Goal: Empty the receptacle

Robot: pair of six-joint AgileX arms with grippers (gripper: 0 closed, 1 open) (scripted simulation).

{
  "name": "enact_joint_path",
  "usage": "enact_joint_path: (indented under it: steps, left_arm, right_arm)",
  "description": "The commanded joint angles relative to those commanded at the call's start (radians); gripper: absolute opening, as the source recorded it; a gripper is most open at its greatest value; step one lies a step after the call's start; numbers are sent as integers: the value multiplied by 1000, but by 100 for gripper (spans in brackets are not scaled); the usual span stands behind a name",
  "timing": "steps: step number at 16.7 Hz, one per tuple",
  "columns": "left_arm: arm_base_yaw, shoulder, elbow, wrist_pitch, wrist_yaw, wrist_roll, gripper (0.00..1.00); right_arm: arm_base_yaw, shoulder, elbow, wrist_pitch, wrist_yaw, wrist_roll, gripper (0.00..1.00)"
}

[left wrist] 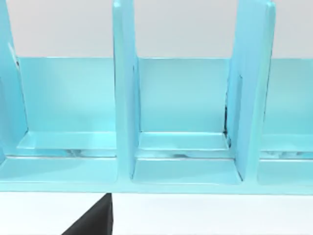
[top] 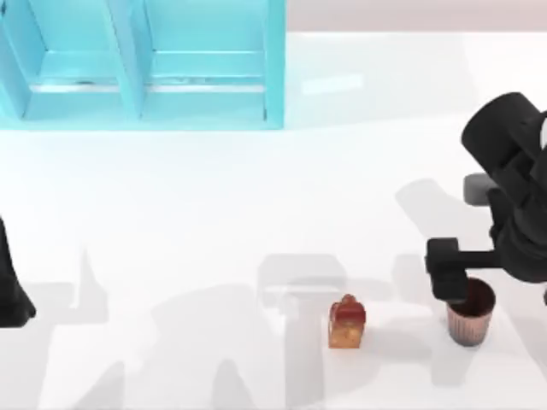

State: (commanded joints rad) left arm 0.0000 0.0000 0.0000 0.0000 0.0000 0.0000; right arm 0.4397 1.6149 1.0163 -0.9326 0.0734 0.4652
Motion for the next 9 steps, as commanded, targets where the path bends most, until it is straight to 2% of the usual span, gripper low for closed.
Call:
enact_joint_path:
  steps: [5,9]
  left_arm:
    - [0,0,0,0,0,0,100]
    - [0,0,0,0,0,0,100]
  right_arm:
    - [-2,-39,180,-257,0,-3,100]
    - [-6,-77,250,-335,0,-7,100]
